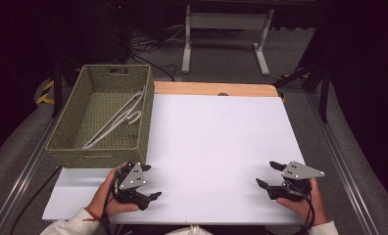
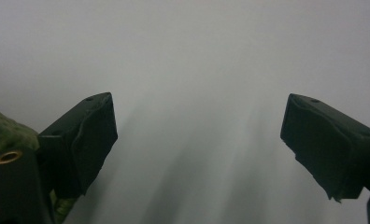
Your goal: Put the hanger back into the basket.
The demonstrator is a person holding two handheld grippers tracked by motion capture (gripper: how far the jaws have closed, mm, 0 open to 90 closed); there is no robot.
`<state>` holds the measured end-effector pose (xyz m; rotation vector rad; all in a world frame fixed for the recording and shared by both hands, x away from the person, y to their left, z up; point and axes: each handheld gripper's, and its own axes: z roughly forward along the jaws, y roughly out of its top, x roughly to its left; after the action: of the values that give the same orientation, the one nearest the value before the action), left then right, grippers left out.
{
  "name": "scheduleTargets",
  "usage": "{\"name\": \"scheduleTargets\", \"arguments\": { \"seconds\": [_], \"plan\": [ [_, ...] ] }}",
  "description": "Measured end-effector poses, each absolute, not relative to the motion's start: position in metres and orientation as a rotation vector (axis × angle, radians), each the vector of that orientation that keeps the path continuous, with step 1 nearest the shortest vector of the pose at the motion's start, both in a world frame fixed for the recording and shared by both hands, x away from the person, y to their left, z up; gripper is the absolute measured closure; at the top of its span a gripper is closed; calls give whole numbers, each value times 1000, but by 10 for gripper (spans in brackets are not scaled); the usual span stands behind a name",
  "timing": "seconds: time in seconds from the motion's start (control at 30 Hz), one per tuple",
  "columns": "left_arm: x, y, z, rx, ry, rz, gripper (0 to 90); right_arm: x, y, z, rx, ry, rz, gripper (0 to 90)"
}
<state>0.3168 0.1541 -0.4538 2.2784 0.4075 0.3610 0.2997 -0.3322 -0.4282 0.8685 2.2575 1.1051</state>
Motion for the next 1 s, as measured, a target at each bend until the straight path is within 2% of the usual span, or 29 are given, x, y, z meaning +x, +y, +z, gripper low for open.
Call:
{"name": "scheduleTargets", "arguments": {
  "seconds": [0.33,1.0],
  "plan": [
    [317,156,-455,2265,443,332,70,298,-327,-431,828,2260,1100,134],
    [320,155,-458,2273,437,307,68,294,-321,-433,797,2265,1080,128]
  ]
}}
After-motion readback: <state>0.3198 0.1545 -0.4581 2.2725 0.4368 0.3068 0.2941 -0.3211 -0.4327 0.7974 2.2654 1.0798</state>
